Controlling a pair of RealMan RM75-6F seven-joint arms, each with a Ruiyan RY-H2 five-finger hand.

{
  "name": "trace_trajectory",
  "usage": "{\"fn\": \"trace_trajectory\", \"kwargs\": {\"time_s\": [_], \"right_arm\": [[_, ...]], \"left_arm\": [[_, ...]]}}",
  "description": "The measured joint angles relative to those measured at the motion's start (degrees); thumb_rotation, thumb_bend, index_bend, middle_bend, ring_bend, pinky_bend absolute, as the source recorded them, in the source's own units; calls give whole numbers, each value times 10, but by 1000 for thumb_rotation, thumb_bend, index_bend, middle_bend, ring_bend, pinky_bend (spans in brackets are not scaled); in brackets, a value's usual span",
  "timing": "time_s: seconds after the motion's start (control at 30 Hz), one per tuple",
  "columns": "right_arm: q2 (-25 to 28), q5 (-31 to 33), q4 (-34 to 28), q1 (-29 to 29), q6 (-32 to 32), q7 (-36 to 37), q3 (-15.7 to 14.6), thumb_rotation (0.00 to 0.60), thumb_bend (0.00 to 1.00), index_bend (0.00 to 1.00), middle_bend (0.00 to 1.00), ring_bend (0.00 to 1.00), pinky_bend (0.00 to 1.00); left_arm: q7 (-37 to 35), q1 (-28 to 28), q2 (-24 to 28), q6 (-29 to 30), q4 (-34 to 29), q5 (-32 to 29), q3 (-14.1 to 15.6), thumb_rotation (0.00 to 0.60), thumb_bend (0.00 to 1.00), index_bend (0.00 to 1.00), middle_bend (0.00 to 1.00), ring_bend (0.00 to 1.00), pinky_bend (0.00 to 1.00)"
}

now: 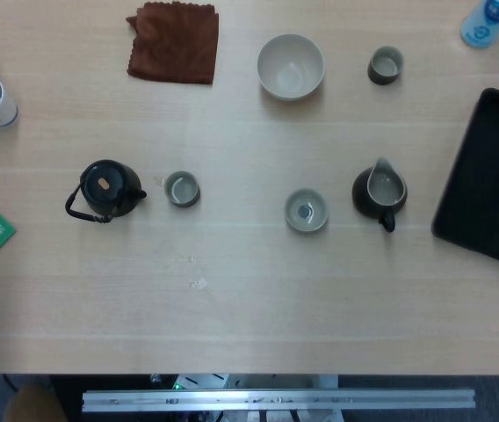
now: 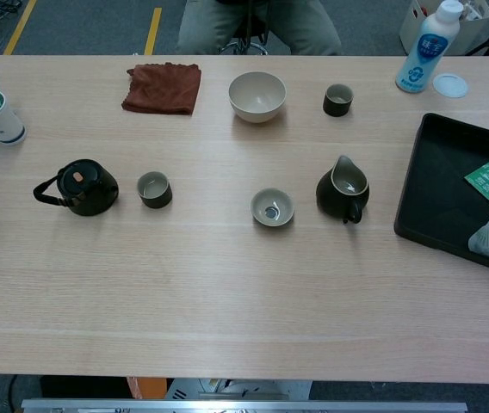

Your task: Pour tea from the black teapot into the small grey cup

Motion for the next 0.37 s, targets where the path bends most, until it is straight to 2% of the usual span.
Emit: {"fn": "trace_trajectory", "kwargs": {"time_s": [0.37], "right_arm": [[3, 9, -5, -1, 11, -5, 2, 600, 0, 428, 363, 210, 229]], "left_arm": [[10, 5, -4, -14, -2, -15, -8, 600, 375, 407, 478, 348, 140]]}}
